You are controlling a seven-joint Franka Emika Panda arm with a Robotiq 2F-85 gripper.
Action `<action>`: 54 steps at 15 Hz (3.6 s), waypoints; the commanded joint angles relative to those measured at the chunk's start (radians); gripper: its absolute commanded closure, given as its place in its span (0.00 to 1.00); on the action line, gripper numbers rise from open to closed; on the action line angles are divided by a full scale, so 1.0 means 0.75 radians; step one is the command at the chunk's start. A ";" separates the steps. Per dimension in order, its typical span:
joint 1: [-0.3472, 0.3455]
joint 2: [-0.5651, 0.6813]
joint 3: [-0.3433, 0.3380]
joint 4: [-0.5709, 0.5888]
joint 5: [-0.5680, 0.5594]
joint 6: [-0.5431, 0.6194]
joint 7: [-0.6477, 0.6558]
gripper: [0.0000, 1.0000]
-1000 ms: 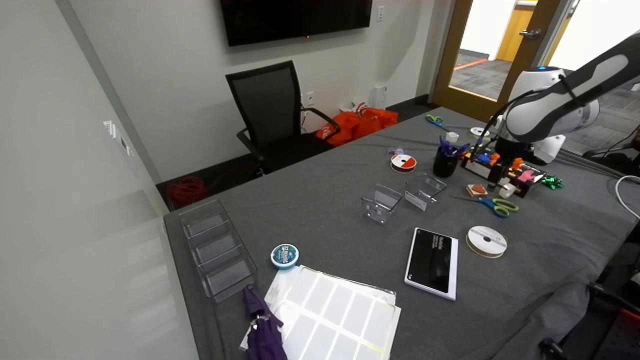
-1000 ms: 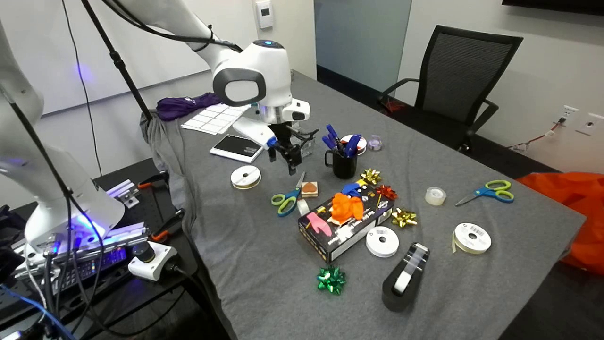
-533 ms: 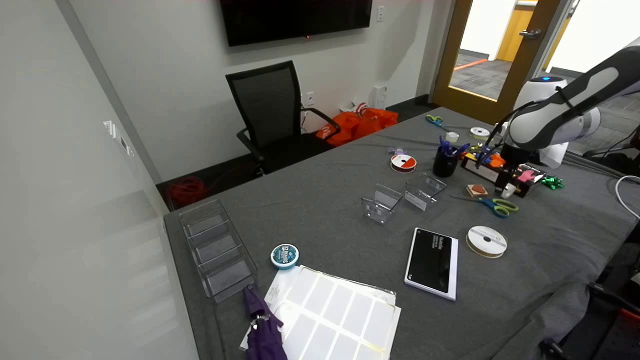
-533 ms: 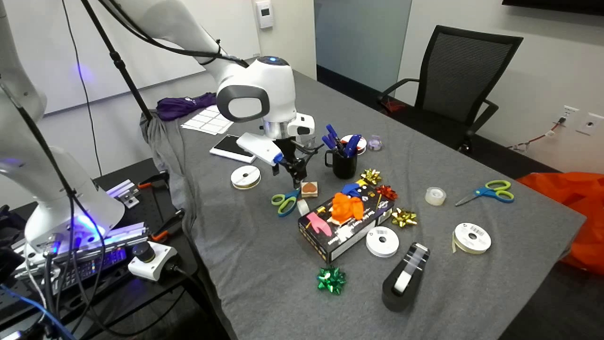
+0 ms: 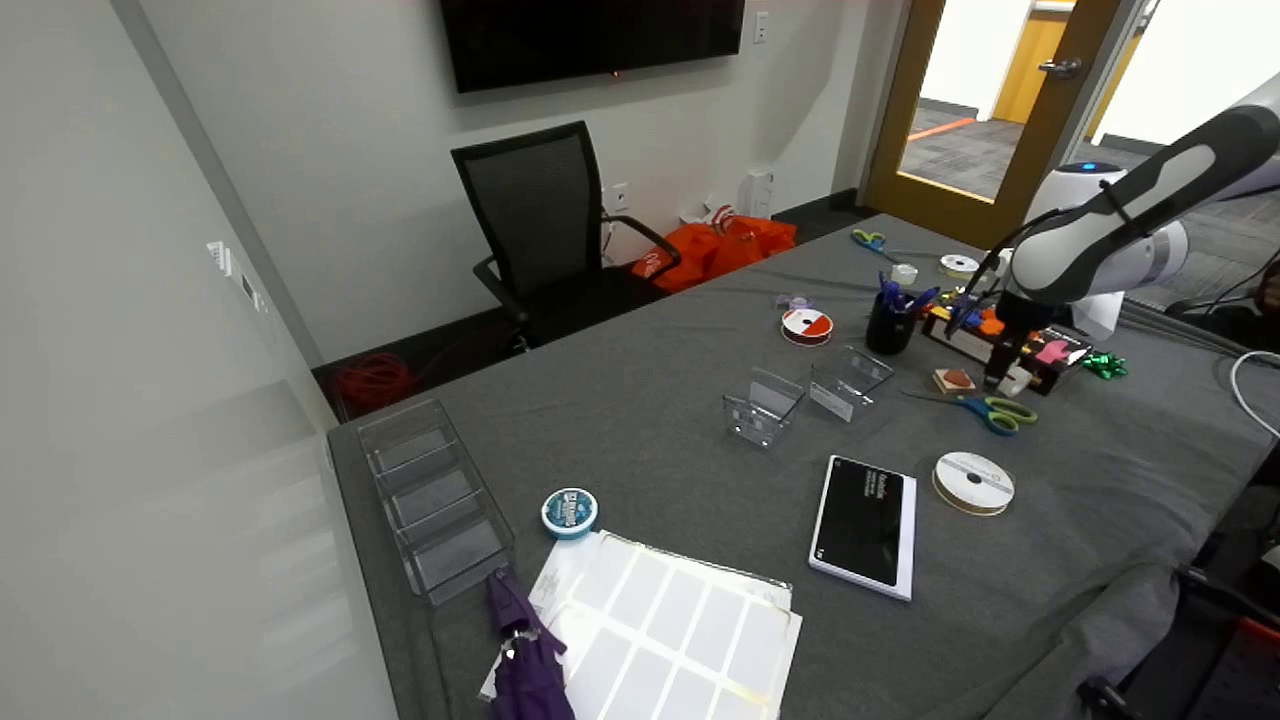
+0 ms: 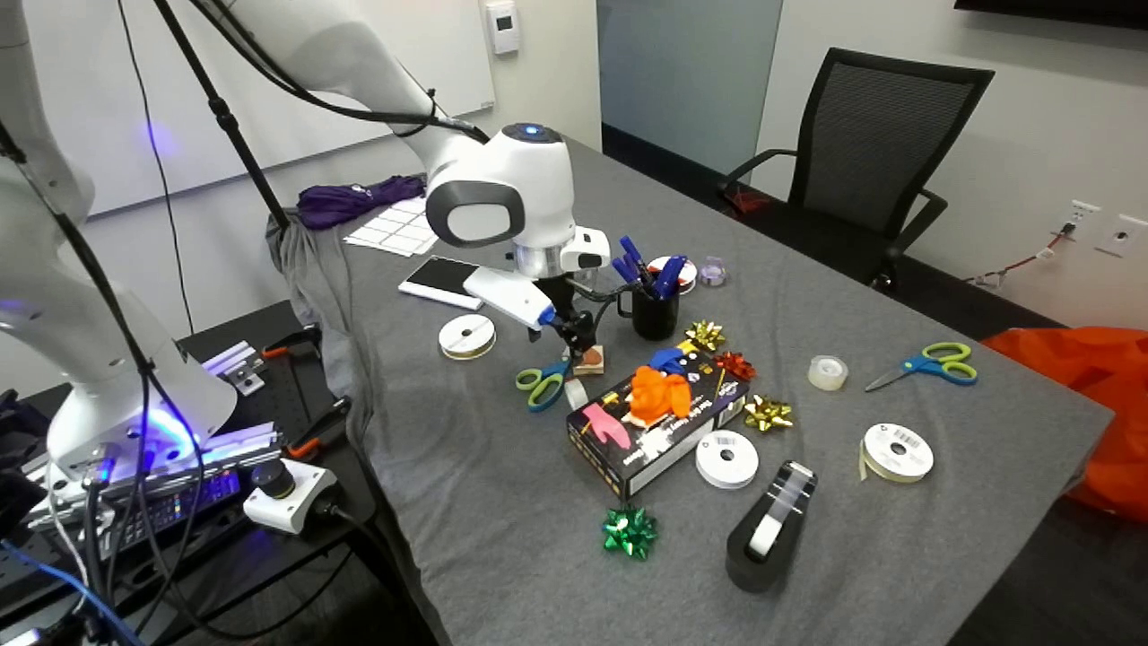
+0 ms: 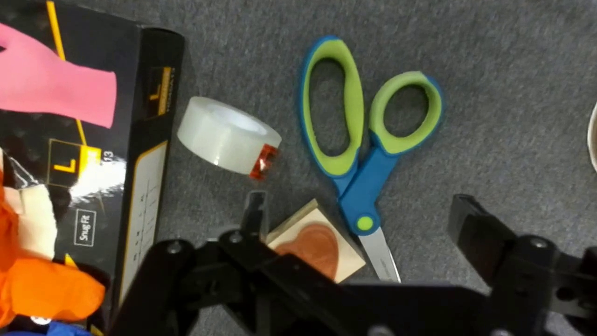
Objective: Put the scissors in the bowl
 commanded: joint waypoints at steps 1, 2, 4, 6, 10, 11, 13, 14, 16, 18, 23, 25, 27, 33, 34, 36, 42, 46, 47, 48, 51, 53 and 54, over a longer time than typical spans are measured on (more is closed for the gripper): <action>-0.045 0.087 0.038 0.048 0.009 0.037 -0.041 0.00; -0.051 0.103 0.045 0.057 0.010 0.040 -0.042 0.00; -0.064 0.134 0.063 0.077 0.017 0.043 -0.049 0.00; -0.080 0.160 0.082 0.094 0.018 0.051 -0.058 0.00; -0.110 0.204 0.115 0.120 0.019 0.088 -0.084 0.00; -0.118 0.212 0.122 0.122 0.017 0.102 -0.093 0.25; -0.135 0.227 0.137 0.127 0.018 0.125 -0.109 0.33; -0.138 0.232 0.140 0.129 0.016 0.131 -0.109 0.40; -0.138 0.240 0.138 0.134 0.012 0.144 -0.096 0.55; -0.139 0.239 0.135 0.138 0.009 0.148 -0.091 0.68; -0.143 0.219 0.139 0.128 0.012 0.143 -0.095 0.92; -0.143 0.203 0.141 0.115 0.012 0.135 -0.095 0.92; -0.144 0.158 0.149 0.078 0.015 0.115 -0.101 0.92; -0.148 0.042 0.172 -0.047 0.026 0.097 -0.136 0.92; -0.145 0.025 0.172 -0.064 0.028 0.096 -0.140 0.92; -0.143 -0.004 0.178 -0.089 0.041 0.093 -0.145 0.92; -0.135 -0.074 0.195 -0.143 0.113 0.089 -0.162 0.92; -0.133 -0.124 0.215 -0.171 0.178 0.073 -0.180 0.92; -0.131 -0.138 0.221 -0.177 0.196 0.068 -0.186 0.92; -0.126 -0.155 0.227 -0.183 0.214 0.061 -0.188 0.92; -0.104 -0.201 0.239 -0.185 0.264 0.035 -0.177 0.92; -0.077 -0.232 0.244 -0.182 0.295 0.017 -0.161 0.92; -0.057 -0.246 0.245 -0.183 0.311 0.017 -0.148 0.92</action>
